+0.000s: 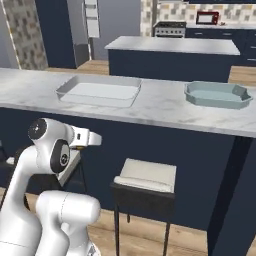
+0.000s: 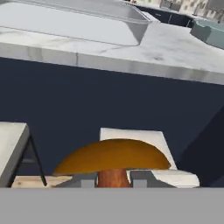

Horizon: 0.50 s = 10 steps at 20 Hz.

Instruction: Place the cold items (mushroom and broccoli) from the fridge in one tupperware on the dining counter. Place the warm items (kebab skewer and hot dog) in the stove area in another tupperware.

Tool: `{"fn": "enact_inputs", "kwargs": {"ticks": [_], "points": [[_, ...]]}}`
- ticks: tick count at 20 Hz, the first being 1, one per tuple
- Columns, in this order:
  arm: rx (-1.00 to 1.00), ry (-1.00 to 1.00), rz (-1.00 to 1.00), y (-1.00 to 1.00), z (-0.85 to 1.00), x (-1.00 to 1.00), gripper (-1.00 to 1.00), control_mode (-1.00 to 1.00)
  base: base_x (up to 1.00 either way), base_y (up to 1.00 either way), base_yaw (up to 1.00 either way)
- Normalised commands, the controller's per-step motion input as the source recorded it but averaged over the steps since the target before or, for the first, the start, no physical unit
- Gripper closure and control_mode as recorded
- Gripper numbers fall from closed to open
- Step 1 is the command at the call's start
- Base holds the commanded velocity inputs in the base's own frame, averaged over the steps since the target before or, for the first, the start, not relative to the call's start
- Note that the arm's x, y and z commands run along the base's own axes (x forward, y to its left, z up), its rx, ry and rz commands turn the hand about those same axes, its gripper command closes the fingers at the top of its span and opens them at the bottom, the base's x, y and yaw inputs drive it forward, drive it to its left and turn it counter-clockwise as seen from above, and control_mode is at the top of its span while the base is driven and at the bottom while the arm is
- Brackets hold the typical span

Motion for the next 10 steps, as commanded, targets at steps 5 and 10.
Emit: {"fn": "enact_inputs", "kwargs": {"ticks": [5,10], "points": [[0.00,0.00,0.00,0.00,0.00,0.00,1.00,1.00,0.96,0.37,-0.05],[0.07,0.01,-0.04,-0.02,0.34,0.26,1.00,-1.00,0.36,0.02,-0.01]]}}
